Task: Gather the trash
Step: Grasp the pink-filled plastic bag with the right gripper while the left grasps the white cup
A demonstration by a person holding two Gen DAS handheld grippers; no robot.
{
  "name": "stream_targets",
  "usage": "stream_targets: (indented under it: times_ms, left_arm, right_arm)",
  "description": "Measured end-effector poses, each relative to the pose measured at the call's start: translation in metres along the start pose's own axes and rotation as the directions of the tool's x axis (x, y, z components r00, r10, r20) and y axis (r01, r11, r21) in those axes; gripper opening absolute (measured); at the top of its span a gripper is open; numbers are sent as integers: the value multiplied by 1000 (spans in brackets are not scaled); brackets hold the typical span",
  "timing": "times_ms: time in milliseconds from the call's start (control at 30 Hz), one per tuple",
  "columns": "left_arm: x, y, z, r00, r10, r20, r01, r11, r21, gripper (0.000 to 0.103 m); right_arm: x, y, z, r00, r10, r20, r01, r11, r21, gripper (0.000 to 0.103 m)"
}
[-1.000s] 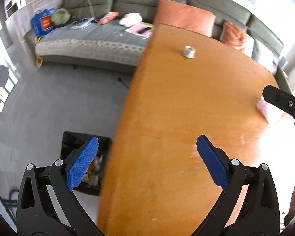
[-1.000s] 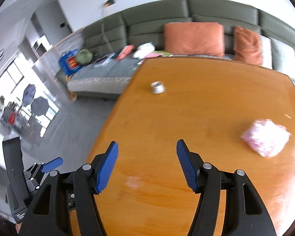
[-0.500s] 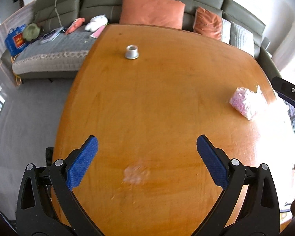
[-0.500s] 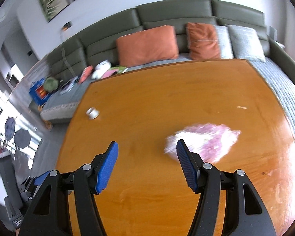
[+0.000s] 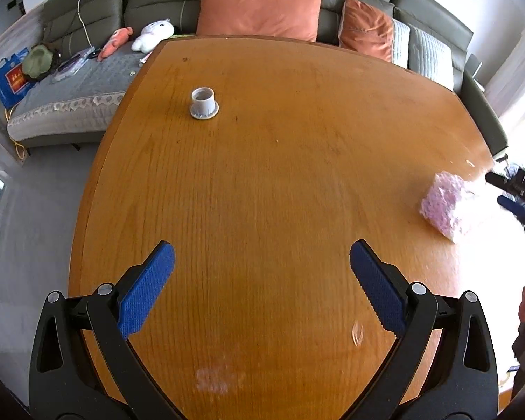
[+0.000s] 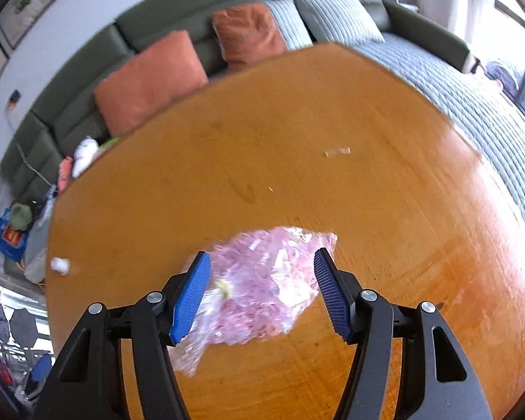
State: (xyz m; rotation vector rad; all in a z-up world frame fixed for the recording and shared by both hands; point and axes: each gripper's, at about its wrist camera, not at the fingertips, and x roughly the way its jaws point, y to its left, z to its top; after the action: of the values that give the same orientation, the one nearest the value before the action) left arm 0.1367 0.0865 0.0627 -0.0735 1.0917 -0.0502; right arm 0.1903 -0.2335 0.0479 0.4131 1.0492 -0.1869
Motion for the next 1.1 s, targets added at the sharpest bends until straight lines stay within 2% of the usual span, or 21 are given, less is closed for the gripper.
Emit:
stream_targets:
  times_ms: [233, 333, 467, 567, 633, 767, 833, 900, 1100]
  left_arm:
    - [22, 20, 27, 1000, 25, 17, -25, 999, -21, 97]
    - [32, 31, 41, 998, 36, 41, -35, 999, -33, 97]
    - [45, 42, 59, 995, 66, 75, -63, 997, -42, 97]
    - [56, 48, 74, 992, 78, 104, -74, 996, -45, 96]
    - [63, 50, 83, 992, 69, 109, -65, 997, -43, 90]
    - [81, 51, 97, 993, 83, 86, -82, 997, -12, 54]
    - [87, 53, 100, 994, 78, 78, -77, 997, -11, 44]
    - [88, 55, 100, 994, 63, 84, -62, 998, -12, 29]
    - [80, 57, 93, 994, 24, 106, -24, 1000, 2, 27]
  right_arm:
    - [22, 20, 0, 996, -89, 10, 90, 994, -55, 61]
    - [31, 30, 1, 993, -115, 9, 115, 987, -115, 40]
    - [29, 48, 1, 998, -62, 29, 67, 983, -174, 24]
    - [26, 57, -1, 1000, 19, 22, -14, 981, -191, 22]
    - [25, 64, -4, 999, 48, 10, -45, 977, -211, 22]
    - [22, 77, -8, 998, 65, 1, -63, 968, -244, 22]
    - [21, 78, -8, 997, 73, -3, -71, 965, -251, 22]
    - [19, 79, -8, 997, 74, -3, -72, 964, -256, 22]
    - [12, 86, -7, 996, 87, 4, -83, 960, -268, 22]
